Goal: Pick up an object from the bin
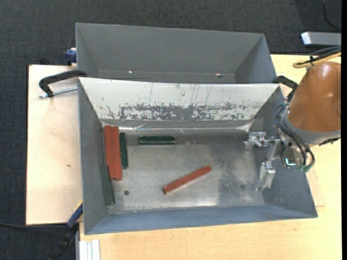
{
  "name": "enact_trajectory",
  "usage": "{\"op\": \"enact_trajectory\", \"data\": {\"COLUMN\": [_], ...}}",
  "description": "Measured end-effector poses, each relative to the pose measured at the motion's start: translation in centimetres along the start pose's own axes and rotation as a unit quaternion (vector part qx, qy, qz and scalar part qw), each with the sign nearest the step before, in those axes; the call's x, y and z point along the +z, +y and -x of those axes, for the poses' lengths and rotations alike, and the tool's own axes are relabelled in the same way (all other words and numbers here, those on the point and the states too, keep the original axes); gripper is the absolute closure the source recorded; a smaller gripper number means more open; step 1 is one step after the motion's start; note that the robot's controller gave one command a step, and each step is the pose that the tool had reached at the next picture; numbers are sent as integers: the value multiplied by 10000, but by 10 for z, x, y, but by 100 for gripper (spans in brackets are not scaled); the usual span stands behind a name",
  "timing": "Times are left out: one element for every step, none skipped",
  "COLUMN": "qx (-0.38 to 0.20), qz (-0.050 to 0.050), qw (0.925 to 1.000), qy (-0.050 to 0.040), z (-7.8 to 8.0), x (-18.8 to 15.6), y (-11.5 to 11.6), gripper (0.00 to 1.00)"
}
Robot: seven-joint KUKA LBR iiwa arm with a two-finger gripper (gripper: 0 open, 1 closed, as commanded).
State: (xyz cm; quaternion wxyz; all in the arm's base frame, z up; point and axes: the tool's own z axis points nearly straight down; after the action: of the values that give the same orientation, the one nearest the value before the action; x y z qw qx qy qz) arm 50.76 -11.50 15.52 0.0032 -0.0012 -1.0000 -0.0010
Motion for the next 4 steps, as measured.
{"op": "enact_trajectory", "data": {"qx": [-12,-896,-374,-1500], "qz": [-7,-7,-4,-10], "qw": [10000,9960,9993,9887], "qy": [-38,-41,-39,-32], "z": [2,17,36,21], "x": [-4,36,81,85], "y": [0,50,87,95], "gripper": [0,0,0,100]}}
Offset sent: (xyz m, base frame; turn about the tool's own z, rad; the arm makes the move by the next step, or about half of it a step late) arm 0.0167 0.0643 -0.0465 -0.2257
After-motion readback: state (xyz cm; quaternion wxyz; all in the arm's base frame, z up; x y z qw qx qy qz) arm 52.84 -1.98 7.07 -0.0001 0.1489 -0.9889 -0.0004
